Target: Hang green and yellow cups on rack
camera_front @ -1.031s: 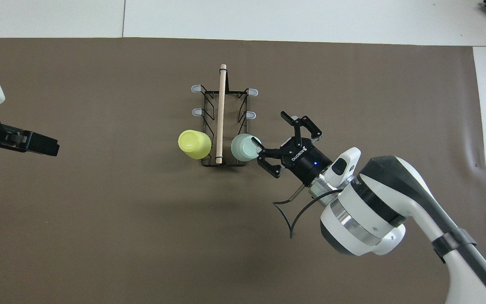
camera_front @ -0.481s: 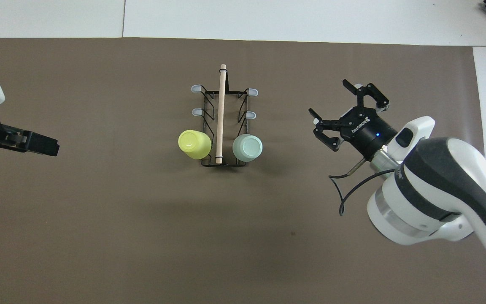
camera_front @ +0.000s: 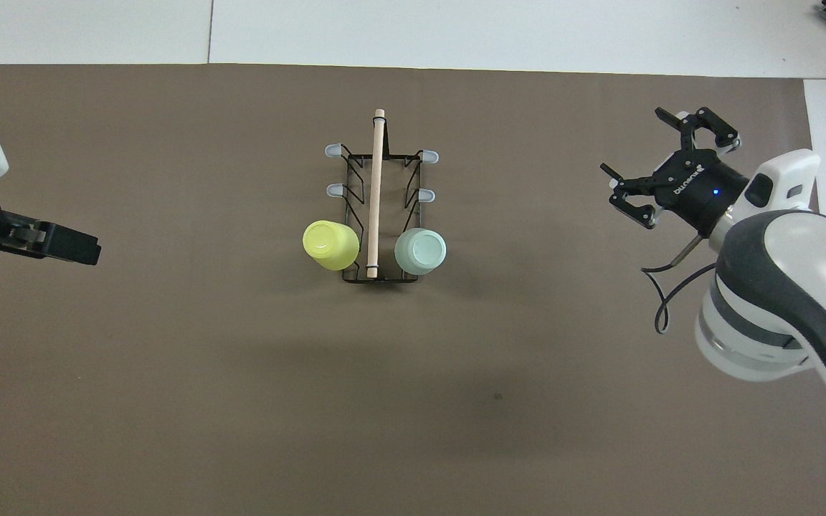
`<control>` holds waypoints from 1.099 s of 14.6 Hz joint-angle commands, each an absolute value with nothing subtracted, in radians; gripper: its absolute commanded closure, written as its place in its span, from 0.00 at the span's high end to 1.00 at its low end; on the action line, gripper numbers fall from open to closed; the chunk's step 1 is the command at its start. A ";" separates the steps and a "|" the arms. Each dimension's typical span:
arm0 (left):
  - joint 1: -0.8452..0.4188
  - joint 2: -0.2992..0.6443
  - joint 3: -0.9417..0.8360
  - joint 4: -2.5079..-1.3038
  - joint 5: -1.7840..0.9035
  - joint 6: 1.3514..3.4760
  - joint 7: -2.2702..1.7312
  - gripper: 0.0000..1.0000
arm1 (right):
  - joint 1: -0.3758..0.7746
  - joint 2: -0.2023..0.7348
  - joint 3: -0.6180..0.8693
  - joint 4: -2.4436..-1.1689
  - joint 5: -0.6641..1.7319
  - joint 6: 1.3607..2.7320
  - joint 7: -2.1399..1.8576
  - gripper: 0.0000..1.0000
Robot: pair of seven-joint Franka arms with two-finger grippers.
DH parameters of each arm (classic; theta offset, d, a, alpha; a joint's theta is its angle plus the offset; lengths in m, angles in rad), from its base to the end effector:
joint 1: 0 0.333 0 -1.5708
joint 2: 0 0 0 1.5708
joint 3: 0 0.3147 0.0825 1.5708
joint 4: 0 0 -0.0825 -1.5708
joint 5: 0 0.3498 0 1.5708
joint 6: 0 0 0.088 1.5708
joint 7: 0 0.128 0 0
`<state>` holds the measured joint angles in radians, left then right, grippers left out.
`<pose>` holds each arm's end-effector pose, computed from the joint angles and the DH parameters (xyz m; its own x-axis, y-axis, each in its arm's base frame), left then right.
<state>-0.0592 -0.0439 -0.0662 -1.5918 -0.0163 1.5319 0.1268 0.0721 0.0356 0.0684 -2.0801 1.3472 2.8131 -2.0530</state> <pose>0.4981 -0.0657 0.6121 0.9681 -0.2500 -0.0143 -0.2498 -0.9682 0.0153 0.5684 0.0387 0.4642 0.1795 0.6543 0.7347 0.6697 -0.6283 0.3959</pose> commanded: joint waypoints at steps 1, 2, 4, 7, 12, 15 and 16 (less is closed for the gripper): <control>-0.049 -0.072 -0.074 -1.620 0.000 1.526 0.127 1.00 | -0.012 0.052 0.072 -2.049 1.066 2.685 -1.866 1.00; -0.049 -0.072 -0.074 -1.620 0.000 1.526 0.127 1.00 | -0.029 0.052 0.072 -2.034 0.949 2.663 -1.782 1.00; -0.049 -0.072 -0.074 -1.620 0.000 1.526 0.127 1.00 | -0.032 0.045 0.071 -2.031 0.753 2.626 -1.578 1.00; -0.049 -0.072 -0.074 -1.620 0.000 1.526 0.127 1.00 | -0.032 0.040 0.068 -1.990 0.460 2.522 -1.250 1.00; -0.049 -0.072 -0.074 -1.620 0.000 1.526 0.127 1.00 | -0.023 0.014 0.071 -1.876 0.041 2.219 -0.642 1.00; -0.049 -0.072 -0.074 -1.620 0.000 1.526 0.127 1.00 | -0.014 0.008 0.080 -1.786 -0.089 1.980 -0.352 1.00; -0.049 -0.072 -0.074 -1.620 0.000 1.526 0.127 1.00 | -0.014 0.006 0.087 -1.757 -0.121 1.904 -0.248 1.00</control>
<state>-0.0592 -0.0439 -0.0662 -1.5918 -0.0163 1.5318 0.1268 -0.0151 0.0064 0.0733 -1.8197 -0.0517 2.0327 -0.4270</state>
